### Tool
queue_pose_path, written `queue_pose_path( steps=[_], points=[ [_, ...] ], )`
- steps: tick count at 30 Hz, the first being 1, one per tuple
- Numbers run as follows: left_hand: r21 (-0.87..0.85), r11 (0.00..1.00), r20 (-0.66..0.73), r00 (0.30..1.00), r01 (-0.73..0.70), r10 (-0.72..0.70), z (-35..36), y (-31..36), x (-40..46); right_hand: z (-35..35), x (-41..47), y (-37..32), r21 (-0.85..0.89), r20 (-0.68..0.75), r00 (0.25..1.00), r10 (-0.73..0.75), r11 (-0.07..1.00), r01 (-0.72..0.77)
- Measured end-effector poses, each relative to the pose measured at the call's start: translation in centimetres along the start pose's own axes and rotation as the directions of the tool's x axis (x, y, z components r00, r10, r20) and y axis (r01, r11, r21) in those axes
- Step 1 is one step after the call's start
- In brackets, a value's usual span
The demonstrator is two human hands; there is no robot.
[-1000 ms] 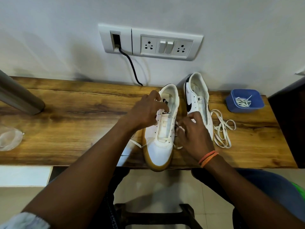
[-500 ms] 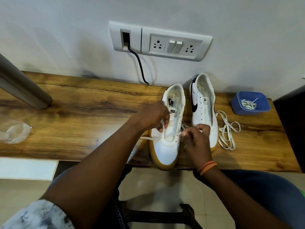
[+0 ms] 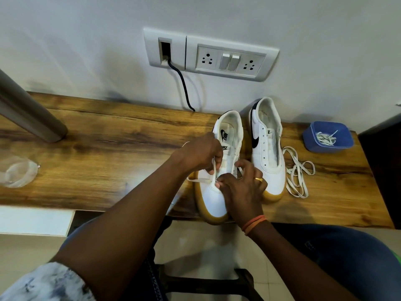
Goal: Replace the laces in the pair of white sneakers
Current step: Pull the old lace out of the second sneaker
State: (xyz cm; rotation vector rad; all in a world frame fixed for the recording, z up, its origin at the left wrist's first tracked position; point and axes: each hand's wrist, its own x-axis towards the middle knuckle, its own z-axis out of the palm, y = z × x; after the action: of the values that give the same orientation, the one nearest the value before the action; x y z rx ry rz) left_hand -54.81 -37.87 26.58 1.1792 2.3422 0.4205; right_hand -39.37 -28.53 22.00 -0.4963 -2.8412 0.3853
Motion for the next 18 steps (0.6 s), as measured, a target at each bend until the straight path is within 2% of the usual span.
queue_pose_path(
  steps=[3, 6, 9, 10, 13, 15, 18],
  points=[
    [-0.027, 1.000, 0.019, 1.000, -0.006, 0.006, -0.4, -0.1, -0.1, -0.6, 0.6, -0.1, 0.126, -0.047, 0.996, 0.073, 0.990, -0.067],
    [-0.033, 0.999, 0.029, 0.999, -0.027, 0.028, -0.8, -0.2, -0.1, -2.5, 1.0, 2.0, 0.264, -0.099, 0.967, 0.233, 0.943, -0.200],
    [-0.045, 0.999, 0.039, 0.999, -0.007, 0.008, -0.8, -0.1, -0.2, -4.0, 1.4, 4.0, 0.261, -0.083, 0.943, 0.321, 0.921, -0.290],
    [-0.043, 0.999, 0.040, 0.999, -0.005, 0.007, -0.7, 0.0, -0.2, -4.0, 1.4, 4.0, 0.224, -0.068, 0.953, 0.296, 0.935, -0.275],
    [-0.025, 1.000, 0.035, 0.999, -0.018, 0.018, -0.7, 0.0, 0.0, -2.9, 0.9, 2.3, 0.119, -0.035, 0.996, 0.082, 0.990, -0.077],
    [-0.027, 0.999, 0.029, 0.999, -0.025, 0.025, -0.5, 0.0, -0.1, -1.7, 0.6, 0.8, 0.059, 0.016, 1.000, -0.013, 0.998, 0.012],
    [-0.012, 1.000, 0.014, 1.000, -0.019, 0.019, -0.3, 0.1, -0.1, -0.4, 0.8, -0.5, 0.017, 0.045, 0.999, 0.029, 0.999, -0.030]
  ],
)
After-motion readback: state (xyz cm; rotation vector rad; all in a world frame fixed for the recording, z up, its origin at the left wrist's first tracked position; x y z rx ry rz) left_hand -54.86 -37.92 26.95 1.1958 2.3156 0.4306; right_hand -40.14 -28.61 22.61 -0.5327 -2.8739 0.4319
